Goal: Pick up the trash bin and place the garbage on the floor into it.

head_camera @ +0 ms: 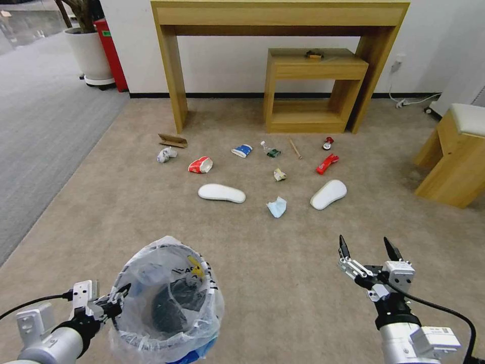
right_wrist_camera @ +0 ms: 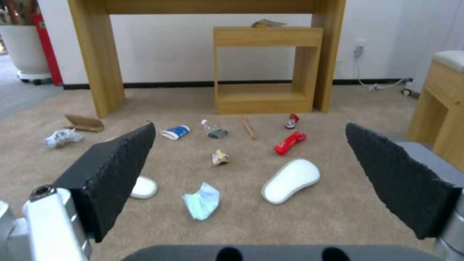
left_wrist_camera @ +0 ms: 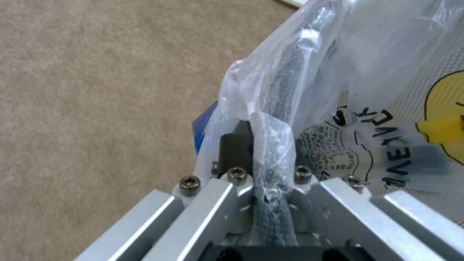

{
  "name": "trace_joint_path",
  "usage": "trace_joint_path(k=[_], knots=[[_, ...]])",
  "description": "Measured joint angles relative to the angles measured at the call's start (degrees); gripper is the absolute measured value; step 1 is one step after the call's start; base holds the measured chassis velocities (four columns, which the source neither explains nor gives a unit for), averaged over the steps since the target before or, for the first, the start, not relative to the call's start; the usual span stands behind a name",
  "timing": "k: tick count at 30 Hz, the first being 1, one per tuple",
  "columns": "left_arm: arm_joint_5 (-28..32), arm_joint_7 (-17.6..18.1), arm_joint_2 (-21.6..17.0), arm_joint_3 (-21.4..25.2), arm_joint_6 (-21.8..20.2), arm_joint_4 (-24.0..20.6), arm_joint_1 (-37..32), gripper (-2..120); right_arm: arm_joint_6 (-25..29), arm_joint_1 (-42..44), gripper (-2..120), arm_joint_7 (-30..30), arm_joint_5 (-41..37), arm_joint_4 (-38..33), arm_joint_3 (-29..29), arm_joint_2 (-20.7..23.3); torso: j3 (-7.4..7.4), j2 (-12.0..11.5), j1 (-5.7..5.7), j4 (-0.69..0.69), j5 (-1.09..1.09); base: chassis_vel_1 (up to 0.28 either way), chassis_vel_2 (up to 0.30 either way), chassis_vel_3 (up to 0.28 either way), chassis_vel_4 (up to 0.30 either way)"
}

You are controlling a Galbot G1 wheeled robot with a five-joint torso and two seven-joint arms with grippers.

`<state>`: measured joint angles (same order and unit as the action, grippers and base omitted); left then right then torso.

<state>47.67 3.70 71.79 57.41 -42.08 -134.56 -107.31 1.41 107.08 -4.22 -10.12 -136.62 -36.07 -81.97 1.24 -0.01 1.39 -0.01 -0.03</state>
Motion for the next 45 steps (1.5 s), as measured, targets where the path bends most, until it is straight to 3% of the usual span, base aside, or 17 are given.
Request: trace_joint_path(k=[6, 19, 37, 45], knots=[[-0.8, -4.1, 0.9, 3.9, 0.0, 2.6, -1.3, 0, 0.2, 0.0, 100, 0.0, 0.0, -0.1, -0.1, 0.0, 0.0, 0.0, 0.0, 0.0, 0.03, -0.165, 0.157, 0.176, -0.165], [-0.8, -9.4, 2.4, 10.3, 3.1, 7.4, -4.7, 0, 0.2, 0.0, 100, 0.2, 0.3, 0.6, -0.1, -0.1, 0.0, 0.0, 0.0, 0.0, 0.01, -0.156, 0.157, 0.161, -0.155], [-0.5, -13.5, 1.5, 13.3, 5.1, 12.3, -6.6, 0, 0.2, 0.0, 100, 0.3, 0.8, 1.8, -0.2, -0.7, 0.0, 0.0, 0.0, 0.0, 0.0, -0.146, 0.146, 0.15, -0.146], [0.2, -14.9, 0.7, 13.9, 5.2, 14.7, -6.4, 0, -3.2, -2.7, 100, -0.3, -2.0, 4.4, -0.8, 0.6, 0.0, 0.0, 0.0, -0.01, 0.0, -0.077, 0.064, 0.064, -0.066]])
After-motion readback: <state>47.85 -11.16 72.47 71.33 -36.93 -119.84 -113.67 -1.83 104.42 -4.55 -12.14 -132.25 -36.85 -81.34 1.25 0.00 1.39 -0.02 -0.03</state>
